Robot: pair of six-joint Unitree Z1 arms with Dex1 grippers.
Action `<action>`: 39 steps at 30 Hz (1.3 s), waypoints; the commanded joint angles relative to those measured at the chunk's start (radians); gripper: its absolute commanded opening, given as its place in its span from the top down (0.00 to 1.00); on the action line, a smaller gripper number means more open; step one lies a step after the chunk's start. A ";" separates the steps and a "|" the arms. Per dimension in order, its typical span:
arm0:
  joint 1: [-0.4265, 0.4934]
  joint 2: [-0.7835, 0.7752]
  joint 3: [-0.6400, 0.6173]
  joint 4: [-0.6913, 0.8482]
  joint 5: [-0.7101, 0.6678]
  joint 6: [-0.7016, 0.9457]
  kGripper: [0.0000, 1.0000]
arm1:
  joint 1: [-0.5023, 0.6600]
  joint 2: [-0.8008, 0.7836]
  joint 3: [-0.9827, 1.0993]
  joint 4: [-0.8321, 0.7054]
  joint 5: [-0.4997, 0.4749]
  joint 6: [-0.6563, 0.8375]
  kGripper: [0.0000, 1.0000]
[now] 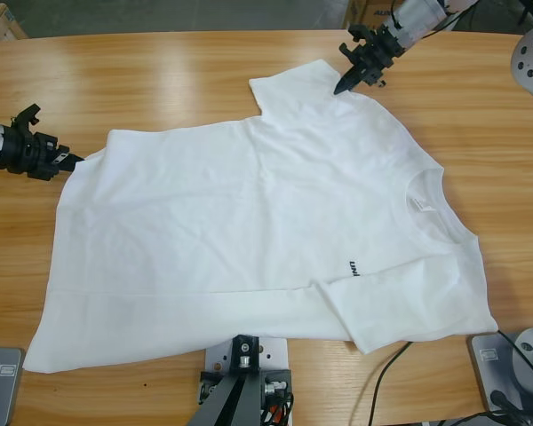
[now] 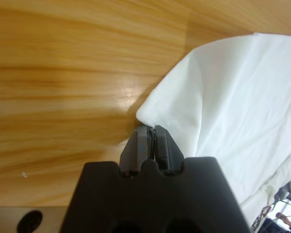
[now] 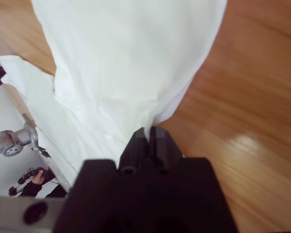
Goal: Fold clothes
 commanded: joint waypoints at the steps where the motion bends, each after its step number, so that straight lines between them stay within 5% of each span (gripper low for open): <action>1: -0.011 -0.041 0.034 0.004 -0.025 -0.036 1.00 | 0.000 -0.120 -0.294 0.051 0.000 -0.024 1.00; 13: -0.004 -0.086 0.033 0.002 -0.033 -0.044 1.00 | 0.000 -0.248 -0.143 0.062 0.044 -0.068 1.00; 25: 0.022 -0.144 0.026 -0.012 -0.102 -0.064 1.00 | -0.012 -0.316 0.270 0.058 0.074 -0.164 1.00; 39: 0.125 -0.283 0.105 0.179 -0.179 -0.030 1.00 | -0.081 -0.423 0.687 -0.004 0.058 -0.192 1.00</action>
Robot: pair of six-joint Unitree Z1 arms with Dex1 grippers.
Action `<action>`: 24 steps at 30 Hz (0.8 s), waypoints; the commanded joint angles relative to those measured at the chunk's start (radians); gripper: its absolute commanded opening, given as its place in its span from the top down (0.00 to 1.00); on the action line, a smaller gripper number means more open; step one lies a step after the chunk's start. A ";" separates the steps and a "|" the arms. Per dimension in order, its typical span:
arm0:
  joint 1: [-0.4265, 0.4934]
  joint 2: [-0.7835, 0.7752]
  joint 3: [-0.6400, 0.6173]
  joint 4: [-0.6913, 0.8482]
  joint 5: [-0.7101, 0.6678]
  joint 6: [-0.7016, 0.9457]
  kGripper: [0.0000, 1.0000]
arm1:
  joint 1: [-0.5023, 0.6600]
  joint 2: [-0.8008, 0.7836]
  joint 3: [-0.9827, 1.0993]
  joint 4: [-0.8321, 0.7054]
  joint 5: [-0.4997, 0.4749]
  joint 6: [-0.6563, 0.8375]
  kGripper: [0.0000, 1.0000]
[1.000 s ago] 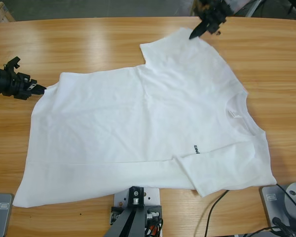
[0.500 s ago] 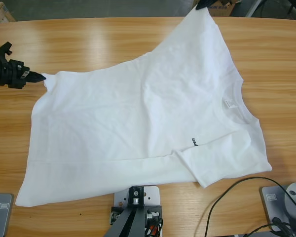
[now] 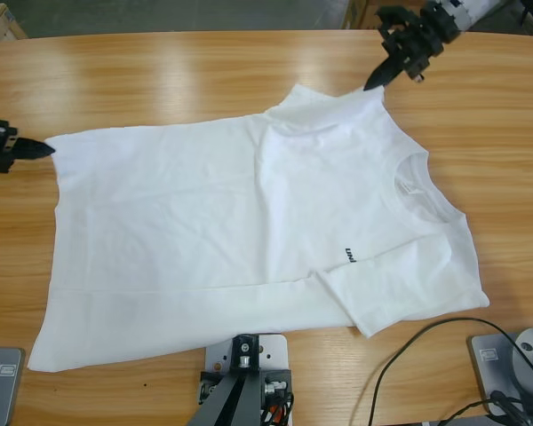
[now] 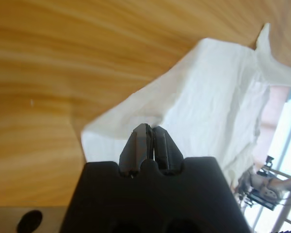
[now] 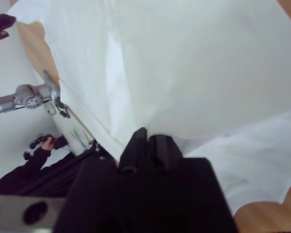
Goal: Fold clothes
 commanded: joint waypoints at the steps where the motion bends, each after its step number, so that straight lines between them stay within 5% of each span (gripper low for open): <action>1: 0.018 -0.024 0.063 0.061 -0.075 0.007 1.00 | -0.042 -0.087 0.216 -0.032 0.004 -0.007 1.00; 24: 0.014 -0.149 0.101 0.243 -0.104 0.033 1.00 | -0.163 -0.269 0.696 -0.174 -0.151 0.099 1.00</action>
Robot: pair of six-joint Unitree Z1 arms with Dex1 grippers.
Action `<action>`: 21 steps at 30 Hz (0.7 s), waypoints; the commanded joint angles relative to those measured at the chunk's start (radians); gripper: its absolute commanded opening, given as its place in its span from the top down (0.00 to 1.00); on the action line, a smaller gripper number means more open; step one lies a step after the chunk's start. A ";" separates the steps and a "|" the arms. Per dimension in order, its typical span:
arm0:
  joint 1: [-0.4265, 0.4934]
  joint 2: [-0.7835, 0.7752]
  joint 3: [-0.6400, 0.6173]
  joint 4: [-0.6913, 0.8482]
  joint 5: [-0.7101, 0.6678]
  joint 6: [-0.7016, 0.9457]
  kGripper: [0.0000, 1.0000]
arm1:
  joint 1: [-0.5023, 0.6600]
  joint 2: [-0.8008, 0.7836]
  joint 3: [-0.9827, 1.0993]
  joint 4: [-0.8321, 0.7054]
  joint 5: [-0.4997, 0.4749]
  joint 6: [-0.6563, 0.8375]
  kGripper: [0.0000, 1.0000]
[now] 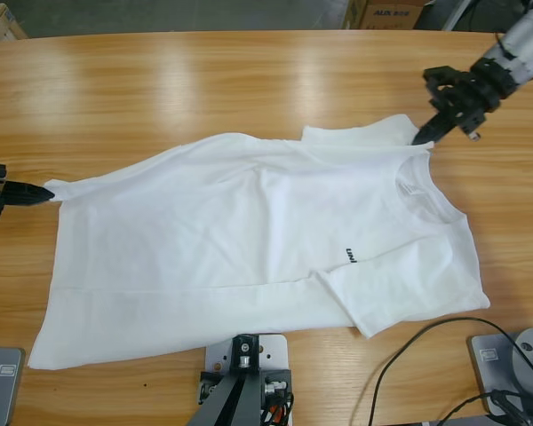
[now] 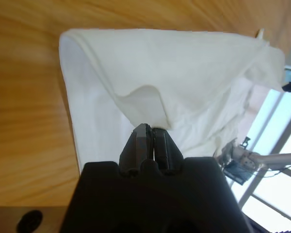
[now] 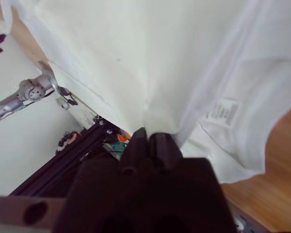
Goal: Fold clothes
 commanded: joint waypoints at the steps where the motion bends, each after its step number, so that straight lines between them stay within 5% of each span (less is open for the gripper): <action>1: 0.006 -0.091 0.000 0.097 -0.037 0.024 1.00 | -0.040 -0.067 0.154 -0.055 -0.069 0.053 1.00; 12: 0.000 -0.125 -0.079 0.375 -0.044 0.016 1.00 | -0.077 -0.235 0.320 -0.081 -0.074 0.133 1.00; 21: -0.059 -0.118 -0.169 0.640 -0.023 -0.011 1.00 | -0.076 -0.204 0.425 -0.110 -0.093 0.156 1.00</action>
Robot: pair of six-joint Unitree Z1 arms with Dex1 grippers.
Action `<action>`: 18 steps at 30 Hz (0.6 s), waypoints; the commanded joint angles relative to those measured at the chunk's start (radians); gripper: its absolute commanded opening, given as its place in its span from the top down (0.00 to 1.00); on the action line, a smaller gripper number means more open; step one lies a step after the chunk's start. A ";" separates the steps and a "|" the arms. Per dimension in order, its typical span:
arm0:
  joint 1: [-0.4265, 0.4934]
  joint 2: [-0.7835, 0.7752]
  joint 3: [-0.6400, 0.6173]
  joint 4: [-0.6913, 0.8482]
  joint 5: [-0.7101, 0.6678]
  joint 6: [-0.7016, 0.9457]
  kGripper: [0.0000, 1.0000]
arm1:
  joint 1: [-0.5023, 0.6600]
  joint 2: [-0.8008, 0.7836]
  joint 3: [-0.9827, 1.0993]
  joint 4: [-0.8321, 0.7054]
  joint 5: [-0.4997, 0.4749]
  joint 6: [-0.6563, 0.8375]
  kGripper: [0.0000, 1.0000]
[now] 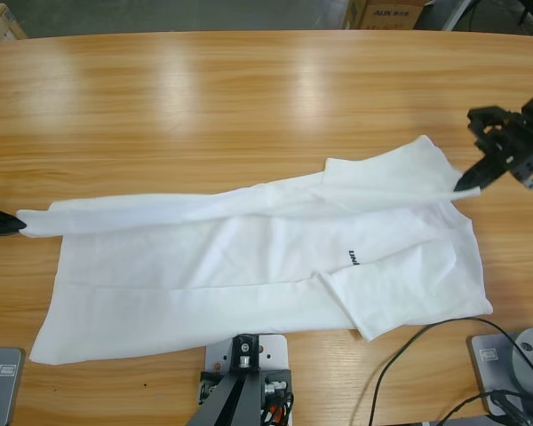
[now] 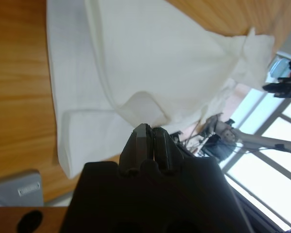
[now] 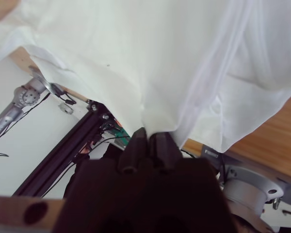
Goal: Fold clothes
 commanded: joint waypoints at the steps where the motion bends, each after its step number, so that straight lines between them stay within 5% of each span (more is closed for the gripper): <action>1: -0.076 -0.019 -0.034 0.184 0.003 -0.040 1.00 | -0.016 0.024 0.058 -0.023 -0.030 0.031 1.00; 10: -0.139 0.015 -0.014 0.185 0.051 -0.142 1.00 | -0.016 0.011 0.065 -0.015 -0.104 0.120 1.00; 18: -0.026 0.045 -0.044 0.192 0.115 -0.188 1.00 | -0.008 0.073 0.051 0.013 -0.114 0.125 1.00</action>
